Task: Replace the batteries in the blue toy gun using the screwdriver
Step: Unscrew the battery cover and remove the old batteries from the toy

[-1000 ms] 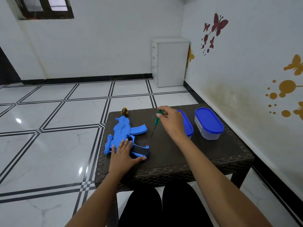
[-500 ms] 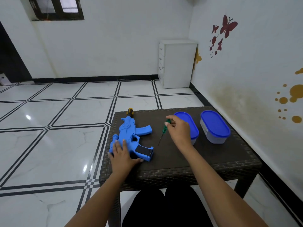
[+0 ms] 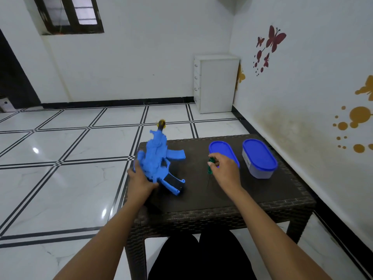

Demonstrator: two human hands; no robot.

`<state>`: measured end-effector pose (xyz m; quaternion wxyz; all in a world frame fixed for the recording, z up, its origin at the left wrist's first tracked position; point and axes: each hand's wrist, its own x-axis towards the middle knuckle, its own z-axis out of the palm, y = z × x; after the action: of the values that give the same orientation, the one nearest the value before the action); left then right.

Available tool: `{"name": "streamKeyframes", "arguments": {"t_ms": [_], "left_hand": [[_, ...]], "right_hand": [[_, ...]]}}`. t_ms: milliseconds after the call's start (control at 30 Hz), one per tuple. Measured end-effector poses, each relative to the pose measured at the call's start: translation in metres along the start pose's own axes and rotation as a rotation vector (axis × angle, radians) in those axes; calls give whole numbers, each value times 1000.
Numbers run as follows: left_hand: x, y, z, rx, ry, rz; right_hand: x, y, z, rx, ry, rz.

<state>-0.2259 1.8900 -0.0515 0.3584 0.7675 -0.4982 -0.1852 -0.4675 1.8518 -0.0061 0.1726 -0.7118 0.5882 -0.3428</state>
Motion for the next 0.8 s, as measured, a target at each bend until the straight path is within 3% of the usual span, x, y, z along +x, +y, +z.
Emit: {"name": "streamKeyframes", "arguments": {"t_ms": [167, 333, 500, 667, 800], "left_hand": [[26, 38, -13, 272, 88, 299], [22, 48, 1, 532, 44, 555], [11, 40, 15, 658, 182, 831], [7, 37, 16, 619, 278, 904], [4, 35, 10, 311, 243, 790]], "right_hand": [[-7, 5, -1, -41, -15, -12], [-9, 5, 2, -52, -27, -41], [-8, 3, 6, -78, -44, -84], [-7, 3, 10, -79, -34, -97], [-4, 1, 14, -57, -15, -74]]}}
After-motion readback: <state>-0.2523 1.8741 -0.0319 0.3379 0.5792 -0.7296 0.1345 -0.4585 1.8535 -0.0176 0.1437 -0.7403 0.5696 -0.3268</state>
